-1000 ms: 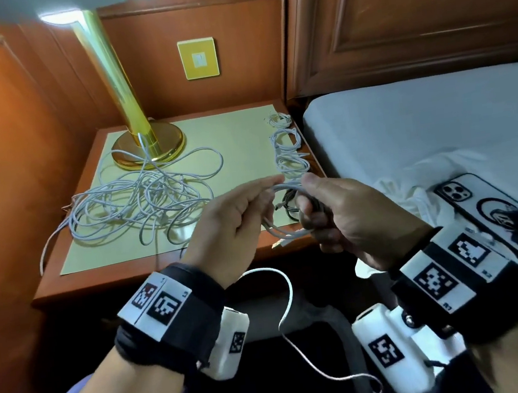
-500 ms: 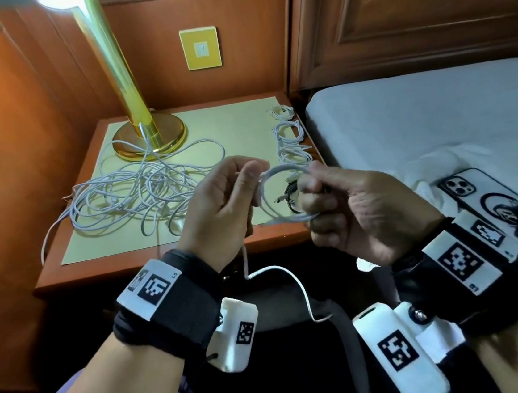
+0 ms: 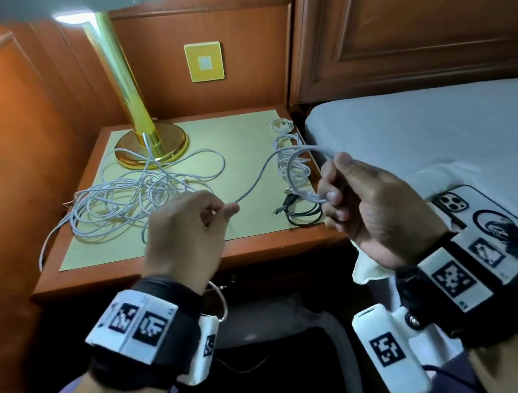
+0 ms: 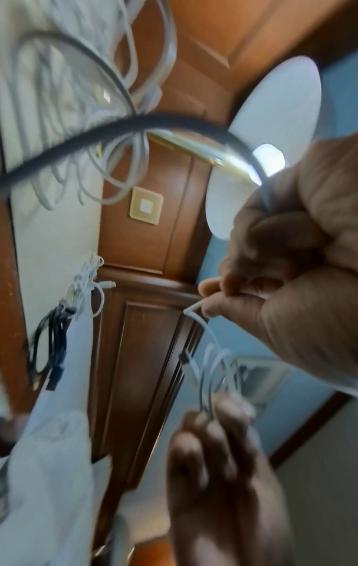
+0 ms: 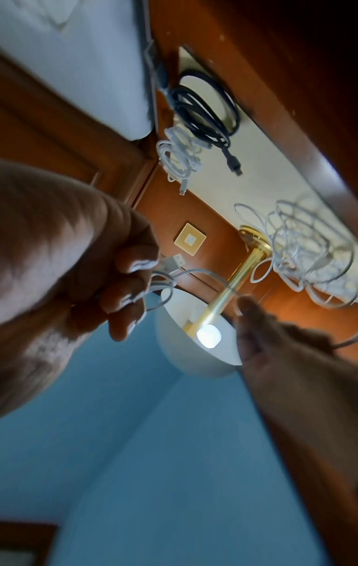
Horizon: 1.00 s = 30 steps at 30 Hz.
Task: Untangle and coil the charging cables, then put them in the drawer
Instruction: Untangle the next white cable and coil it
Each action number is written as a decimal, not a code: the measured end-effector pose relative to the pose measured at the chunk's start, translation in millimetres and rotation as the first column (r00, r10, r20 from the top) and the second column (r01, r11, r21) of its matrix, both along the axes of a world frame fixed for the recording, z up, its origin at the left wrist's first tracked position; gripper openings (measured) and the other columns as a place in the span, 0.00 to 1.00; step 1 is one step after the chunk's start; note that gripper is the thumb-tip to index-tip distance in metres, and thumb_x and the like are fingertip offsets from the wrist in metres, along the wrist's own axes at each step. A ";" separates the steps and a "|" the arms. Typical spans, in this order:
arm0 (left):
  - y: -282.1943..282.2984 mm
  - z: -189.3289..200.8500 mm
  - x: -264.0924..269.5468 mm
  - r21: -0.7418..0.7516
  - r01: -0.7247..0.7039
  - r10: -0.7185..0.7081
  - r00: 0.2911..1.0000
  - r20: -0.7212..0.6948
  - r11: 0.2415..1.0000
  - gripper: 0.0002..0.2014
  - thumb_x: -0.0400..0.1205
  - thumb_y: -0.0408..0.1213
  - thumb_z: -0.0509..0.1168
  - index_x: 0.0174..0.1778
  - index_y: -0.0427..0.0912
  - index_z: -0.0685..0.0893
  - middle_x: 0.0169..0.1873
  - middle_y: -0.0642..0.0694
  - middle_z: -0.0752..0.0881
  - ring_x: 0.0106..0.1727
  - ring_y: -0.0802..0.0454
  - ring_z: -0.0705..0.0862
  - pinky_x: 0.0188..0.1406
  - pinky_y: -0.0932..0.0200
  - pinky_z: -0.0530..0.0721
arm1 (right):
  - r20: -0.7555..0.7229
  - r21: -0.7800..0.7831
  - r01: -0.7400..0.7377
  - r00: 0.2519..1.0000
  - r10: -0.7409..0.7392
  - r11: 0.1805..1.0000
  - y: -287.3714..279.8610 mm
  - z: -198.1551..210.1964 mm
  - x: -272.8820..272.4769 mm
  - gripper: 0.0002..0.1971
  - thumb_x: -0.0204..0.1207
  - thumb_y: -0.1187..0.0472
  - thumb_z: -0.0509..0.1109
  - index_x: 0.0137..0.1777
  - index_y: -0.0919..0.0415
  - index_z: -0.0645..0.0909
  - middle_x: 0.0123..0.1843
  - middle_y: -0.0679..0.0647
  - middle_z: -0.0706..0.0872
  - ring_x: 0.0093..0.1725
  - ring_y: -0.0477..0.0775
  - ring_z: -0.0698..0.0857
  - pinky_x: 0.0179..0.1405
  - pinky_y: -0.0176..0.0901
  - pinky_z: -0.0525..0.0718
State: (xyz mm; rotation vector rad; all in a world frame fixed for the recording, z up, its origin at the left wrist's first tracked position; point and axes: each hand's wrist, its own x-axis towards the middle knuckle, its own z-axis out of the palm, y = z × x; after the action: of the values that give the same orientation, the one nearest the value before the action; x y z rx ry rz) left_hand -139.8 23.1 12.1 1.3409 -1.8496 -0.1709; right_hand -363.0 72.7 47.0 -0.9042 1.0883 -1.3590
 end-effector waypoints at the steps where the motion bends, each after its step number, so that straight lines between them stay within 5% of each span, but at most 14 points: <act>1: 3.3 -2.1 -4.6 -0.036 0.056 -0.055 0.998 0.027 0.998 0.06 0.75 0.35 0.80 0.36 0.41 0.90 0.32 0.48 0.87 0.29 0.54 0.78 0.33 0.75 0.71 | -0.080 -0.055 0.006 0.997 -0.010 0.998 1.6 -2.2 3.7 0.17 0.90 0.52 0.56 0.41 0.57 0.75 0.29 0.50 0.77 0.26 0.50 0.66 0.28 0.46 0.60; 5: 13.2 -4.5 -14.0 -0.027 0.251 -0.248 0.965 0.089 0.968 0.07 0.76 0.24 0.74 0.45 0.39 0.93 0.39 0.50 0.85 0.33 0.60 0.77 0.39 0.83 0.72 | -0.496 -0.313 0.049 0.843 -0.207 0.949 6.1 -7.8 11.0 0.18 0.91 0.54 0.56 0.42 0.58 0.80 0.32 0.50 0.85 0.26 0.55 0.73 0.27 0.44 0.71; 8: 18.5 1.0 -16.5 -0.038 0.385 -0.383 0.922 0.049 0.922 0.07 0.78 0.27 0.71 0.47 0.40 0.94 0.39 0.52 0.84 0.36 0.70 0.76 0.41 0.82 0.70 | -0.640 -0.392 0.024 0.711 -0.291 0.920 7.9 -9.6 14.1 0.16 0.90 0.55 0.57 0.44 0.57 0.82 0.34 0.49 0.88 0.25 0.46 0.78 0.29 0.32 0.73; 10: 21.6 4.4 -16.4 -0.029 0.467 -0.466 0.884 0.035 0.884 0.08 0.80 0.31 0.70 0.48 0.42 0.94 0.39 0.53 0.83 0.38 0.67 0.79 0.41 0.77 0.73 | -0.691 -0.415 0.009 0.647 -0.322 0.910 7.5 -13.5 16.7 0.15 0.89 0.54 0.59 0.44 0.57 0.83 0.35 0.48 0.89 0.30 0.44 0.83 0.31 0.25 0.73; 13: 25.5 8.8 -15.1 -0.018 0.536 -0.536 0.844 -0.027 0.844 0.10 0.81 0.34 0.67 0.50 0.46 0.94 0.39 0.53 0.84 0.42 0.61 0.84 0.40 0.65 0.82 | -0.750 -0.399 -0.020 0.583 -0.313 0.917 5.7 -20.3 19.8 0.14 0.89 0.54 0.61 0.44 0.56 0.83 0.35 0.44 0.89 0.36 0.42 0.86 0.33 0.23 0.74; 18: 22.9 12.6 -11.2 -0.093 0.419 -0.427 0.900 -0.091 0.903 0.02 0.79 0.38 0.77 0.45 0.47 0.94 0.34 0.56 0.81 0.35 0.64 0.80 0.37 0.74 0.74 | -0.835 -0.179 -0.090 0.540 -0.103 0.980 4.9 -25.1 25.3 0.18 0.89 0.50 0.59 0.36 0.49 0.78 0.28 0.40 0.83 0.31 0.42 0.82 0.36 0.36 0.76; 21: 17.7 9.3 -6.0 -0.064 0.338 -0.344 0.920 -0.186 0.939 0.05 0.76 0.43 0.77 0.42 0.46 0.92 0.36 0.56 0.86 0.37 0.58 0.85 0.40 0.71 0.79 | -0.785 -0.067 -0.066 0.619 -0.012 0.996 4.6 -19.1 28.0 0.23 0.89 0.50 0.58 0.31 0.53 0.76 0.23 0.39 0.78 0.26 0.40 0.77 0.30 0.30 0.70; 25: 13.7 5.3 -1.2 0.005 0.355 -0.339 0.899 -0.277 0.935 0.05 0.81 0.37 0.74 0.51 0.47 0.93 0.42 0.54 0.90 0.41 0.52 0.86 0.42 0.63 0.82 | -0.327 0.154 -0.164 0.922 0.207 0.974 7.9 -5.6 32.2 0.24 0.91 0.53 0.55 0.31 0.59 0.69 0.20 0.43 0.67 0.19 0.41 0.63 0.20 0.31 0.61; 27: 17.0 4.9 -3.8 0.076 0.399 -0.347 0.865 -0.361 0.914 0.07 0.82 0.37 0.72 0.54 0.50 0.92 0.42 0.54 0.92 0.41 0.53 0.87 0.43 0.57 0.84 | -0.205 0.209 -0.188 0.951 0.231 0.960 9.0 -2.4 31.4 0.24 0.90 0.51 0.54 0.30 0.57 0.67 0.22 0.47 0.62 0.21 0.45 0.58 0.22 0.39 0.52; 30: 21.0 6.0 -9.6 0.150 0.459 -0.342 0.809 -0.478 0.876 0.10 0.85 0.34 0.69 0.58 0.49 0.92 0.42 0.60 0.92 0.38 0.65 0.84 0.41 0.68 0.79 | -0.116 0.266 -0.201 0.964 0.238 0.943 8.7 0.3 28.3 0.25 0.88 0.47 0.56 0.29 0.54 0.66 0.23 0.47 0.61 0.23 0.47 0.54 0.29 0.47 0.47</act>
State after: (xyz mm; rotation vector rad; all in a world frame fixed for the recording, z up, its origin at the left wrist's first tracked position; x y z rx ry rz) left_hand -149.4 44.2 18.2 0.9419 -1.7266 -0.8994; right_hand -334.7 81.4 47.3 -0.9164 1.2026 -0.9563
